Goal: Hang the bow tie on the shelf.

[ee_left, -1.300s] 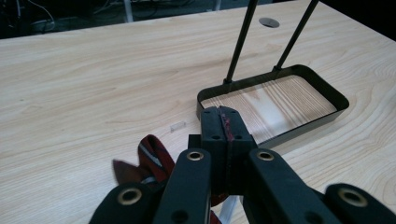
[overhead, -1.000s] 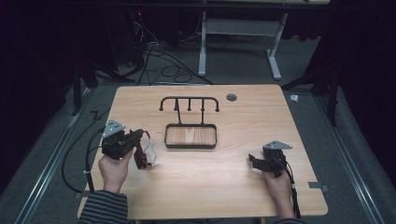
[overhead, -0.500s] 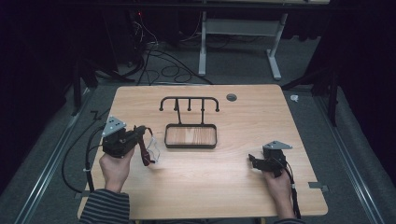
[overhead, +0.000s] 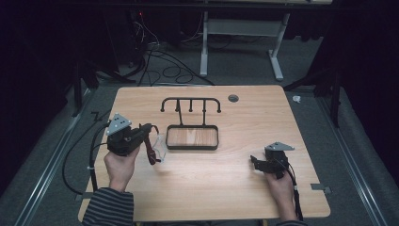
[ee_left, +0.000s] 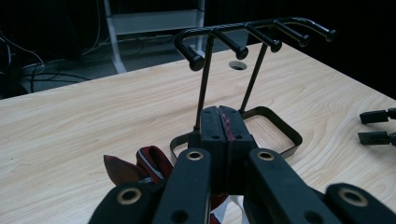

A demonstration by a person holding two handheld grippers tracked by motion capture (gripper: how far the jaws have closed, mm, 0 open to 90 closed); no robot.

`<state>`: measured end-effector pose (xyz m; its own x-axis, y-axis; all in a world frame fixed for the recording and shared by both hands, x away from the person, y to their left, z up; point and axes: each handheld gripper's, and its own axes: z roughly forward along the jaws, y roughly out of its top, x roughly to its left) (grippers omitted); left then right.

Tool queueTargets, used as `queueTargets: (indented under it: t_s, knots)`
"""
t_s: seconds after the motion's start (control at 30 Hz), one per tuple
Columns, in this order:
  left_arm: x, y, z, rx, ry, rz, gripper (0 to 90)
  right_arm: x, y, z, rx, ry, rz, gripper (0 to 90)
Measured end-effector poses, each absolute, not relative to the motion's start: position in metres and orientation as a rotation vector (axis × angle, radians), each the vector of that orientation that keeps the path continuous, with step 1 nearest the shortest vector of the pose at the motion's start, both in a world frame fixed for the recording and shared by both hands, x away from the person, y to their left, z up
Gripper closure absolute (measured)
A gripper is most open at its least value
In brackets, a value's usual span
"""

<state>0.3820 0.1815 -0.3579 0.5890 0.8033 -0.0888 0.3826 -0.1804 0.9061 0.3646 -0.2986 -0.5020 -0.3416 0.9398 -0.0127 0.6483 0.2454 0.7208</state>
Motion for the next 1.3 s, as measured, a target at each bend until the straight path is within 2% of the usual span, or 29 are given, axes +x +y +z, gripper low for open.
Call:
queueTargets:
  t_s: [1.3]
  knots:
    - [0.403, 0.126, -0.338, 1.805, 0.839, 0.473, 89.3, 0.364, -0.299, -0.502, 1.448, 2.078, 0.874, 30.9]
